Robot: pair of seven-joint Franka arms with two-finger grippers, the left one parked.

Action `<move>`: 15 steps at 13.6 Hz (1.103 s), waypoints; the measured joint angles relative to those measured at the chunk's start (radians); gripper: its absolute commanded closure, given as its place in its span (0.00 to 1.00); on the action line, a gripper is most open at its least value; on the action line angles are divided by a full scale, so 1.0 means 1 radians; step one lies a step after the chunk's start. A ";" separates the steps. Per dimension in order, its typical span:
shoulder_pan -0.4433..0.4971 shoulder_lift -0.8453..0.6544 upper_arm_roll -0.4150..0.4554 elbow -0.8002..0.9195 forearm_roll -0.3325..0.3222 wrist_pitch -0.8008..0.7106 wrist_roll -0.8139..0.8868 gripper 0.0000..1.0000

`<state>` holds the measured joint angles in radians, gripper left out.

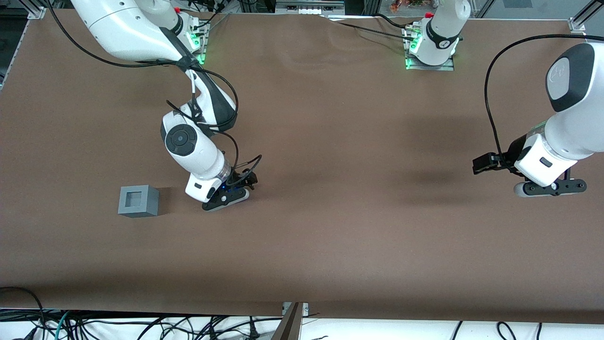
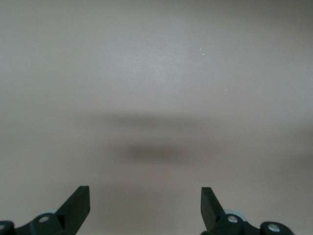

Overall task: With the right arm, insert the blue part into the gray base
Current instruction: 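Close the right gripper on the blue part and lift it, then carry the blue part with the right gripper over the gray base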

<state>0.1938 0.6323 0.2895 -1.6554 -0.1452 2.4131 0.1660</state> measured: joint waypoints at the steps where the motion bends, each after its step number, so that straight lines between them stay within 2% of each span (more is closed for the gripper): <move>1: 0.000 0.002 -0.008 -0.001 -0.010 0.001 -0.001 0.01; 5: 0.000 0.007 -0.027 -0.045 -0.015 0.059 -0.005 0.02; 6: 0.000 0.012 -0.027 -0.061 -0.015 0.080 -0.005 0.07; 8: 0.000 0.022 -0.027 -0.076 -0.015 0.095 -0.005 0.28; 10: 0.000 0.026 -0.027 -0.077 -0.015 0.096 -0.004 0.58; 12: 0.000 0.025 -0.027 -0.077 -0.015 0.096 -0.004 0.94; 13: 0.000 0.025 -0.029 -0.076 -0.015 0.097 -0.004 1.00; 15: -0.001 0.015 -0.047 -0.070 -0.015 0.084 -0.004 1.00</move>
<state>0.1932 0.6472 0.2423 -1.7256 -0.1604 2.4968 0.1618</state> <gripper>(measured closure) 0.493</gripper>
